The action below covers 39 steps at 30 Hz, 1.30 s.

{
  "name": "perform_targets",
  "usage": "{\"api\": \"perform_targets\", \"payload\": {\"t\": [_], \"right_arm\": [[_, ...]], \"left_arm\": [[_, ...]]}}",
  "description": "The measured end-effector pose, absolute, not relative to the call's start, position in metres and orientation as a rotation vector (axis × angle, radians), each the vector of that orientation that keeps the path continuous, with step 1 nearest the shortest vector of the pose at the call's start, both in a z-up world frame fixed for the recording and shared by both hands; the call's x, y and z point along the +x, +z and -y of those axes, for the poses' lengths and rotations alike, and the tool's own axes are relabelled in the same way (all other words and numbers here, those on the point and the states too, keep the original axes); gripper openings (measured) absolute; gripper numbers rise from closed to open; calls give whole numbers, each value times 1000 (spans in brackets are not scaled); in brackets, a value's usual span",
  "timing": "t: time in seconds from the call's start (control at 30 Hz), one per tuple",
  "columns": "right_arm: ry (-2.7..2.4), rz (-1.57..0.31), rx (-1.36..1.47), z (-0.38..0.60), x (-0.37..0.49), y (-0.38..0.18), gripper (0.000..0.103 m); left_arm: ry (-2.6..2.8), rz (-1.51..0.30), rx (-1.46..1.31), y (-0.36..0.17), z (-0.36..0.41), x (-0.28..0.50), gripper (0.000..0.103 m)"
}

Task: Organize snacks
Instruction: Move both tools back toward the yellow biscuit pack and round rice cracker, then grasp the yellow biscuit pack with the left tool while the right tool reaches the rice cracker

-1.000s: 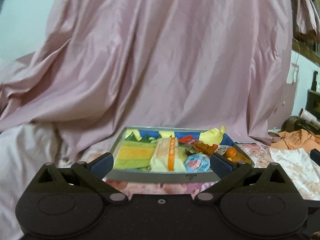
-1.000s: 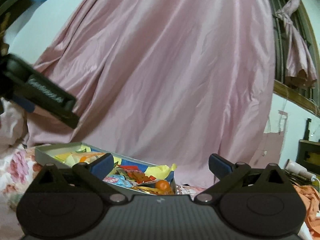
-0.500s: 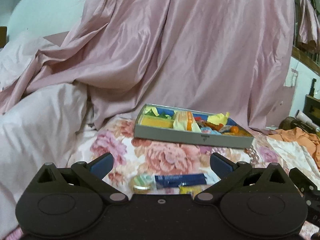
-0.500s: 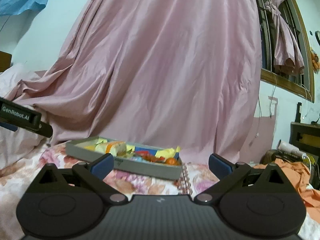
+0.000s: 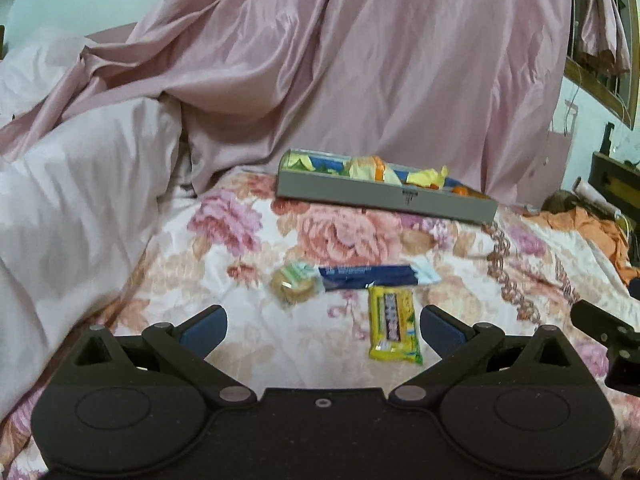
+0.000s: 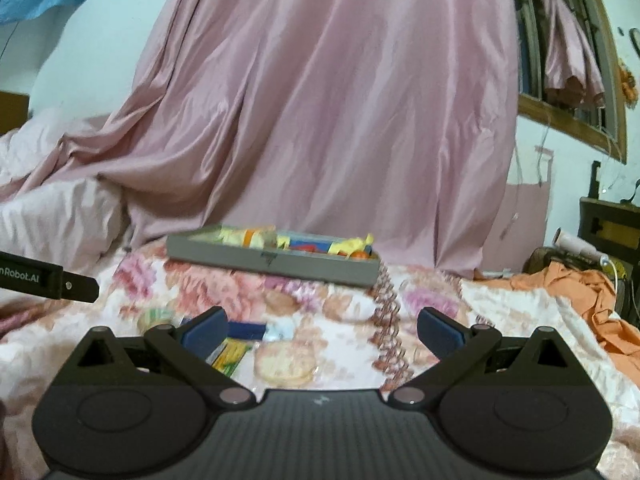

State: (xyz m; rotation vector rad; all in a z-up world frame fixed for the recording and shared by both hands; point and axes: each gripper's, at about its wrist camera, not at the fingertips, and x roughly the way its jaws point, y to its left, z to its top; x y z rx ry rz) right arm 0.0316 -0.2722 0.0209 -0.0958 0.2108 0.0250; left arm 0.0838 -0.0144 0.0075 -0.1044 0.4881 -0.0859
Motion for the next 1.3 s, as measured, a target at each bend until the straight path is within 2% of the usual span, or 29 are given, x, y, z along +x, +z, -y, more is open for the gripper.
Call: {"api": "perform_targets", "payload": {"t": [0.33,0.63,0.9,1.1,1.3], "right_arm": [[41,-444,-195,249,60,-5,103],[99,-573,-183,249,82,-15,103],[113,-537,-338,252,123,-23,103],[142,-512,-272,260,152,-34,103],[165,-462,-259,269,182,-37,103]], "left_arm": [[-76,-551,-141,-15,14,98,102],[-80,-543,-85,-21,22,122,102],[-87,-525,-94,-30,23,161,102],[-260,-529,-208,-40,25,188,102],[-364,-569,-50,-51,54,206,102]]}}
